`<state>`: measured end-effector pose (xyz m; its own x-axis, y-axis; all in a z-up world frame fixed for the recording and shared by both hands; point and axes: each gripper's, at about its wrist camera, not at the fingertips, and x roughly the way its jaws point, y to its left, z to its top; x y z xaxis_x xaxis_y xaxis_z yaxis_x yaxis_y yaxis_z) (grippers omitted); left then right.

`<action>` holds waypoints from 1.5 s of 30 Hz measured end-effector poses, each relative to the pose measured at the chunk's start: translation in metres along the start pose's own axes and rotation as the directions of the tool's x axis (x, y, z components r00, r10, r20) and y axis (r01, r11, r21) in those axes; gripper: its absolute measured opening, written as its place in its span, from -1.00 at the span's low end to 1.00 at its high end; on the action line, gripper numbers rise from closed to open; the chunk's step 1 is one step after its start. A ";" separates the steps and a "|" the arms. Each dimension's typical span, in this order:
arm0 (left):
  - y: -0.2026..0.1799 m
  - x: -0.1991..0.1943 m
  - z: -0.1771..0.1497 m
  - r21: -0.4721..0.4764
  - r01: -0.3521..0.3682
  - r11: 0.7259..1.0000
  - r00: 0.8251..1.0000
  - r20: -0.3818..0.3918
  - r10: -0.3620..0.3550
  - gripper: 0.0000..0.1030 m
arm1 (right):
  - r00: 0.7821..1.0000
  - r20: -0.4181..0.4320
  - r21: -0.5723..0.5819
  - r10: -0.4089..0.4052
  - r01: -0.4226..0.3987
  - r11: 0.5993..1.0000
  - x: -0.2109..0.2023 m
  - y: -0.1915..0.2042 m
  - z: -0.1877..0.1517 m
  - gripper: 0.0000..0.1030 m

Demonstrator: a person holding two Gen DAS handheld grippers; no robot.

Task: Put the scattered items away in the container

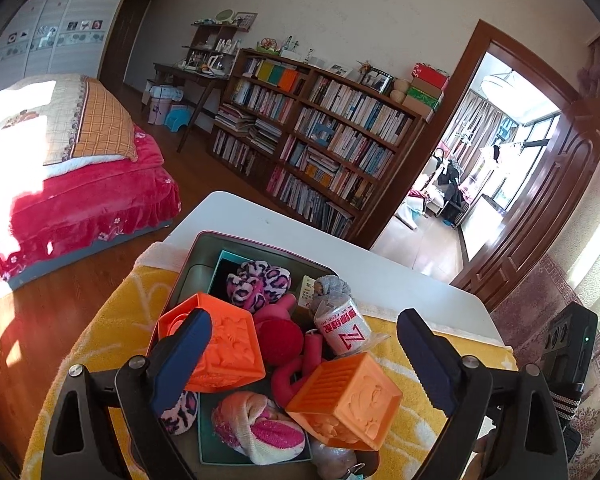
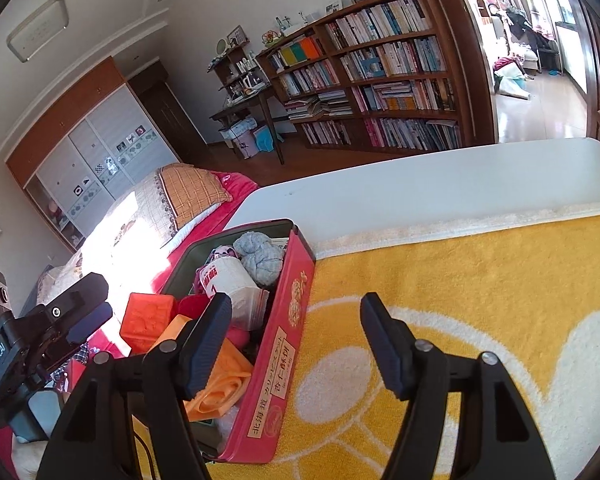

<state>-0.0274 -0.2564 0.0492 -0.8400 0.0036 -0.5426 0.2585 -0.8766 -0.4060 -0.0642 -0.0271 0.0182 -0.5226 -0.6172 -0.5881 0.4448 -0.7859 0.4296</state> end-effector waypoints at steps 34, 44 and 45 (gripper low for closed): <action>-0.031 -0.085 -0.057 0.193 -0.269 0.944 0.963 0.076 0.258 0.99 | 0.996 0.021 -0.157 -0.082 0.084 0.984 -0.061 0.036 -0.061 0.59; -0.026 -0.076 -0.061 0.192 -0.237 0.952 0.971 0.032 0.235 0.99 | 0.995 0.019 -0.212 -0.102 0.104 0.972 -0.054 0.052 -0.078 0.59; -0.026 -0.075 -0.061 0.191 -0.231 0.954 0.973 0.026 0.230 0.99 | 0.994 0.017 -0.217 -0.104 0.105 0.971 -0.053 0.053 -0.079 0.59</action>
<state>0.0576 -0.2047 0.0555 -0.7703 -0.2107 -0.6018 0.3491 -0.9292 -0.1215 0.0443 -0.0328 0.0177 -0.5782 -0.5331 -0.6176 0.5348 -0.8194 0.2065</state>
